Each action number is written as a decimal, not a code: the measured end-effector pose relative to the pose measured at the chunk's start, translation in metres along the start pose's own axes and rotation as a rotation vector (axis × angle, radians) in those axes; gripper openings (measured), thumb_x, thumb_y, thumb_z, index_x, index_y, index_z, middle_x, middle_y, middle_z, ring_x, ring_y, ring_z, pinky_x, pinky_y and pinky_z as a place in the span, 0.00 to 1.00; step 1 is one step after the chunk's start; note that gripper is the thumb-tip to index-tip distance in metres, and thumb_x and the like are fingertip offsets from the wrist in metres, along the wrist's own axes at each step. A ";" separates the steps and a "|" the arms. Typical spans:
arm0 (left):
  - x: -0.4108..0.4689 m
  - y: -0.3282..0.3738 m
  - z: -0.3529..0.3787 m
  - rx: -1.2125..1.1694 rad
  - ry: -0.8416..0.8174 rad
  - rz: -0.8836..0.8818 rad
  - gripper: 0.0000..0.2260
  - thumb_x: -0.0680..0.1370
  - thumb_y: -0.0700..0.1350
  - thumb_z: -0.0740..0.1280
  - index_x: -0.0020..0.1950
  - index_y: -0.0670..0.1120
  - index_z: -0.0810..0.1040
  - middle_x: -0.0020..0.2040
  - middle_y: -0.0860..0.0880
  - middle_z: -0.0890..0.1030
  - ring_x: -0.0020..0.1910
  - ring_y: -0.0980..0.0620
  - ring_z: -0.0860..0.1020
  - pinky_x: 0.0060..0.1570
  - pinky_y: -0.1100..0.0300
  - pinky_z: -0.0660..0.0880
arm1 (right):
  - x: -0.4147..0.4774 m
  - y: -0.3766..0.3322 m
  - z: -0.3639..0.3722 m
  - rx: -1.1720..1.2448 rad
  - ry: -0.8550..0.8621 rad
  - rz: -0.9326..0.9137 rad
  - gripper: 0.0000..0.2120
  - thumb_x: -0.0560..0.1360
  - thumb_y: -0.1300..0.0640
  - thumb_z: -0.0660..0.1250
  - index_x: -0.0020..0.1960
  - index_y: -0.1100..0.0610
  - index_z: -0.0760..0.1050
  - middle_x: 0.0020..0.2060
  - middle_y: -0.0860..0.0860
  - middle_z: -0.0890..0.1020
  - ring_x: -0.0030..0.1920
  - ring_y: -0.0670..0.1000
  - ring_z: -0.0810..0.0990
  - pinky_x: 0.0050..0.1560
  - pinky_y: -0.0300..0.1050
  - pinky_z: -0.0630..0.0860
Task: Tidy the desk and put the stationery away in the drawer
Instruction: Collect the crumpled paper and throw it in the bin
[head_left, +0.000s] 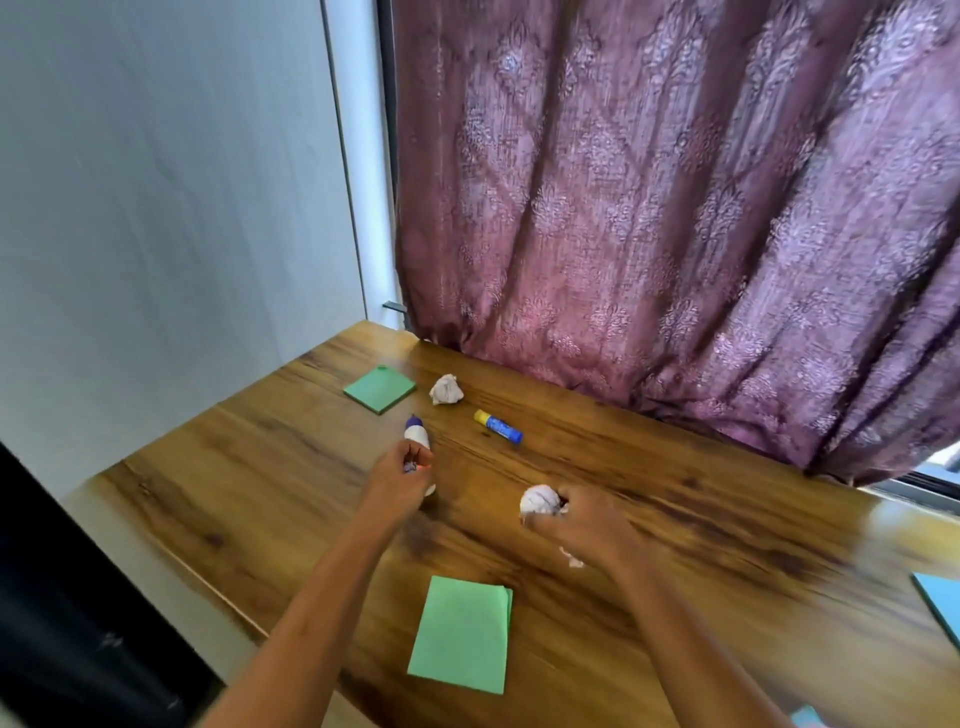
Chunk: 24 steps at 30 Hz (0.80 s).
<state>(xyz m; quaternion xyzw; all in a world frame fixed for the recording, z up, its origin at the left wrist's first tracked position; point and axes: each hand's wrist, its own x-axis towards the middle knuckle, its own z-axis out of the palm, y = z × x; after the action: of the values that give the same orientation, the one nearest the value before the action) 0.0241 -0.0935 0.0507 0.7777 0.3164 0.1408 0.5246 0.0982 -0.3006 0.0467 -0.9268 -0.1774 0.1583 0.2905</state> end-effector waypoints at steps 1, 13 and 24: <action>0.006 0.002 -0.003 0.005 0.011 -0.003 0.06 0.74 0.37 0.66 0.49 0.47 0.75 0.51 0.45 0.76 0.48 0.48 0.75 0.47 0.55 0.73 | 0.007 -0.006 -0.002 0.065 -0.001 -0.007 0.18 0.68 0.39 0.70 0.51 0.50 0.77 0.45 0.47 0.81 0.44 0.47 0.78 0.41 0.43 0.72; 0.111 0.014 -0.018 0.055 -0.035 0.089 0.07 0.71 0.35 0.66 0.46 0.45 0.78 0.49 0.46 0.80 0.49 0.47 0.76 0.52 0.55 0.73 | 0.102 -0.067 0.010 0.426 0.053 0.017 0.20 0.74 0.39 0.65 0.59 0.51 0.75 0.47 0.47 0.80 0.45 0.46 0.78 0.45 0.41 0.73; 0.247 -0.005 0.001 0.286 -0.362 0.070 0.15 0.74 0.43 0.65 0.60 0.45 0.72 0.59 0.45 0.76 0.58 0.44 0.75 0.55 0.53 0.72 | 0.213 -0.116 0.076 0.732 0.183 0.278 0.20 0.75 0.46 0.68 0.63 0.54 0.75 0.55 0.52 0.81 0.53 0.52 0.80 0.50 0.43 0.74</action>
<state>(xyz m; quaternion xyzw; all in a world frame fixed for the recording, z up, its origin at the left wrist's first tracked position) 0.2109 0.0649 0.0178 0.8672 0.2070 -0.0292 0.4521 0.2291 -0.0849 0.0156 -0.7876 0.0445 0.1658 0.5918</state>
